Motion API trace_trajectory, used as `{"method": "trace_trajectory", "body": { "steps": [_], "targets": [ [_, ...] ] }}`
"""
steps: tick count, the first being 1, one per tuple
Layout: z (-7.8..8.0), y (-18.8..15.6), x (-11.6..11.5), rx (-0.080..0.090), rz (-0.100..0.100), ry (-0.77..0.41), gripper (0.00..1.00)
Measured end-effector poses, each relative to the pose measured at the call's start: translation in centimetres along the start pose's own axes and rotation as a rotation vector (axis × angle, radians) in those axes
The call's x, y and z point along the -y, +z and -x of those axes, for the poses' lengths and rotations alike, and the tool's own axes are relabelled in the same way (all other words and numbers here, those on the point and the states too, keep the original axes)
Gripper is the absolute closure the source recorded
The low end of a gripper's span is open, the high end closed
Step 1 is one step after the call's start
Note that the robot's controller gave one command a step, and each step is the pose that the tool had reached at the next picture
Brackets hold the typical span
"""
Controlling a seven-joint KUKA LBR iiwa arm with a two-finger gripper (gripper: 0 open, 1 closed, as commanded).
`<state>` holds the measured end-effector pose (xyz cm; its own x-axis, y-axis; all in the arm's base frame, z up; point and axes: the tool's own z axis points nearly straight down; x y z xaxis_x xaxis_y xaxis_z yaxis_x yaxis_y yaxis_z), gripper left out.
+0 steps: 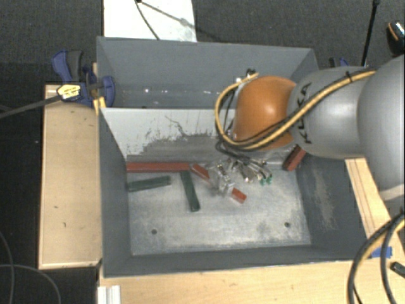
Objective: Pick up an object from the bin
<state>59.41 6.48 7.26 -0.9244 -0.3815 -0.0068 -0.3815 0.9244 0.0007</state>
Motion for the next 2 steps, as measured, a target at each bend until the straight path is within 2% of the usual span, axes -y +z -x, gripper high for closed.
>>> {"method": "trace_trajectory", "body": {
  "steps": [1,2],
  "targets": [
    [-0.1,0.2,0.0,-0.004,0.0,0.004,0.0],
    [-4.4,0.2,5.3,-0.007,-0.002,-0.016,0.0]
  ]
}}
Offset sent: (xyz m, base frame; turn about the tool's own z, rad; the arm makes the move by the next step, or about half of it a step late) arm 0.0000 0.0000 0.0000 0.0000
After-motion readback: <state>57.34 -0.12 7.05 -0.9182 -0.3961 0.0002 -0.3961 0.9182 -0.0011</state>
